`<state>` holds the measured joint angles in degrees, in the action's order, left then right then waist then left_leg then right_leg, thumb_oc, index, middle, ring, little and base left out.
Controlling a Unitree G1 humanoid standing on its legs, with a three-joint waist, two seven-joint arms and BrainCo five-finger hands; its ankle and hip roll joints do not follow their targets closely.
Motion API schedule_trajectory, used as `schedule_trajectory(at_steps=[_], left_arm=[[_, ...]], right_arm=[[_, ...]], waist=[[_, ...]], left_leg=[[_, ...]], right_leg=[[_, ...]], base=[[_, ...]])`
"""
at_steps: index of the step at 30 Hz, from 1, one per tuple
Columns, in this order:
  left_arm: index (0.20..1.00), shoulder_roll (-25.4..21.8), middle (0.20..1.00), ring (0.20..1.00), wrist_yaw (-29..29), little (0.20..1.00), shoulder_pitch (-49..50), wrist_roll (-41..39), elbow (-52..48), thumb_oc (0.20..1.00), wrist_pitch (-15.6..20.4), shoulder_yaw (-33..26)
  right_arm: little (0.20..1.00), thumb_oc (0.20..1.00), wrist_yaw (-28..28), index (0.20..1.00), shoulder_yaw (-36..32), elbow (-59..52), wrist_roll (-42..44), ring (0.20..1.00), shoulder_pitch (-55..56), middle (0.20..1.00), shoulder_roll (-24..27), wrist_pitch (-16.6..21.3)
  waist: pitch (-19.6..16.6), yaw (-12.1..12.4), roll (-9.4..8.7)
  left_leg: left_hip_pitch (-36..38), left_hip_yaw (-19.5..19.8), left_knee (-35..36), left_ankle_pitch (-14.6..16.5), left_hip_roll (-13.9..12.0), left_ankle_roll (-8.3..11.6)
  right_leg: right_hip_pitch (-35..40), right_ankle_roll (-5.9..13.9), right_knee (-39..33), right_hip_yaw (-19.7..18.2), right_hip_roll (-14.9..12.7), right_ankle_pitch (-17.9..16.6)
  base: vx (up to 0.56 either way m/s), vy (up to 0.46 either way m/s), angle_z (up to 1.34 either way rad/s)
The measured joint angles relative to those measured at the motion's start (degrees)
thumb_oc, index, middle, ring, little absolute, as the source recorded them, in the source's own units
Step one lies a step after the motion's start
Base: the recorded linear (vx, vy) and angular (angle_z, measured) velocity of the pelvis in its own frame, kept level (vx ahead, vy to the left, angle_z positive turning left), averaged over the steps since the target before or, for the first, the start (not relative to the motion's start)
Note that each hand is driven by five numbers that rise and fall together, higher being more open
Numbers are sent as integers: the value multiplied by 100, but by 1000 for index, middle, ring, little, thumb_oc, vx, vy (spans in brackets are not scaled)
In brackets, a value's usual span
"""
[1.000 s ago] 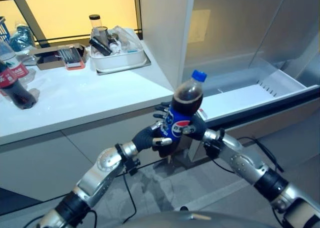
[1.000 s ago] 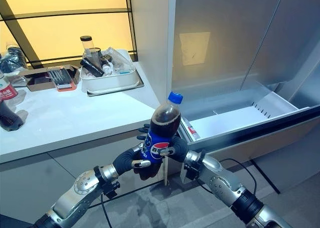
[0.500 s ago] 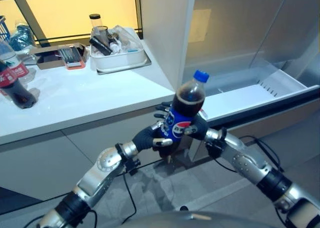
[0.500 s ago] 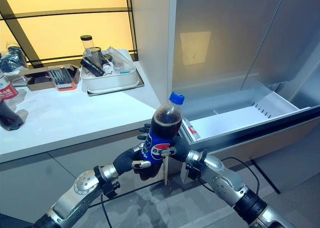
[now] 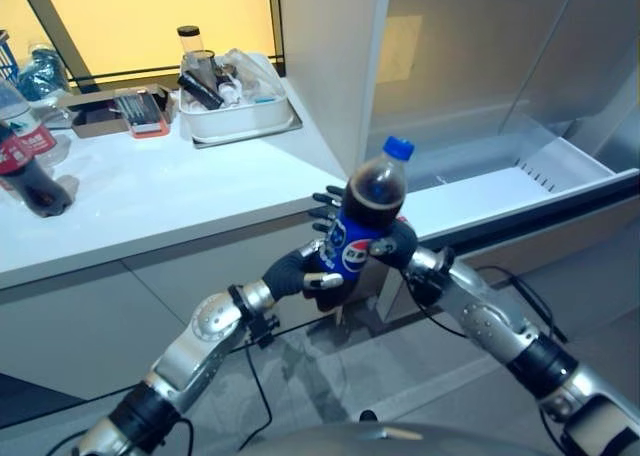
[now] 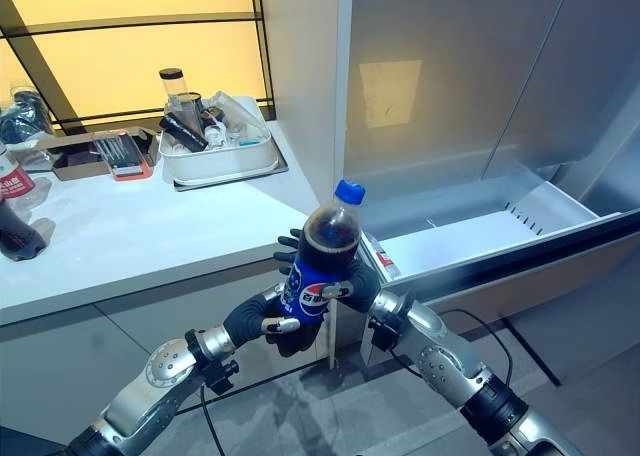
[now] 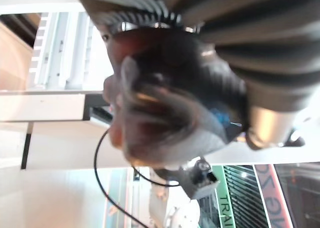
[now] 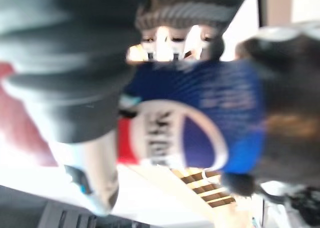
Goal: Take the drinks into the refrigerator
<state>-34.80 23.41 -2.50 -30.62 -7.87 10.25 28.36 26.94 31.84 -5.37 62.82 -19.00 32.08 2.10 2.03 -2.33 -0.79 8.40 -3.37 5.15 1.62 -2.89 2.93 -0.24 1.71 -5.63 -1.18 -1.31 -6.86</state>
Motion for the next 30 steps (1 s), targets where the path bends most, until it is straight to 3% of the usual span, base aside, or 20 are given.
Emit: schedule_trajectory(at_steps=[14, 15, 16, 17, 18, 30], left_arm=[[200, 17, 200, 200, 2, 200, -7, -39, -12, 200, 36, -11], [200, 18, 200, 200, 2, 200, -7, -39, -12, 200, 36, -11], [200, 17, 200, 200, 2, 200, -7, -40, -12, 200, 36, -11], [200, 16, 200, 200, -7, 200, -7, -43, -11, 200, 35, -12], [200, 11, 200, 200, -28, 200, -7, -47, -11, 200, 34, -18], [200, 67, 200, 200, -39, 200, -8, -48, -13, 200, 32, -3]], right_arm=[[1000, 1000, -4, 1000, -4, -17, 106, 1000, -140, 1000, 16, 2], [950, 950, -4, 950, -4, -18, 107, 950, -140, 950, 16, 2], [758, 758, -4, 758, -4, -17, 109, 758, -140, 758, 16, 2], [329, 329, -3, 329, -4, -18, 141, 329, -140, 329, 20, 2], [200, 200, -3, 200, -3, -18, 195, 200, -139, 200, 26, 2], [200, 200, -9, 200, 36, -18, 236, 200, -139, 200, 3, -6]], waist=[[2, 10, -2], [2, 11, -3], [2, 11, -3], [2, 11, -3], [3, 11, -4], [31, 11, 4]], left_leg=[[1, 3, 0, 0, 0, 0], [1, 3, 0, 0, 0, 0], [1, 3, 0, 0, 0, 0], [1, 3, 0, 0, 1, 0], [1, 3, 0, 0, 1, 0], [3, 5, -1, 0, 3, 0]], right_leg=[[3, -1, 0, 3, 2, -1], [4, -1, 0, 3, 2, -1], [4, -1, 0, 3, 2, 0], [4, 0, 0, 4, 2, 0], [4, 0, 0, 4, 1, 0], [6, 0, 0, 7, 3, 0]], base=[[0, 0, 0], [0, 0, 0], [0, 0, 0], [0, 0, 0], [0, 0, 0], [0, 0, 0]])
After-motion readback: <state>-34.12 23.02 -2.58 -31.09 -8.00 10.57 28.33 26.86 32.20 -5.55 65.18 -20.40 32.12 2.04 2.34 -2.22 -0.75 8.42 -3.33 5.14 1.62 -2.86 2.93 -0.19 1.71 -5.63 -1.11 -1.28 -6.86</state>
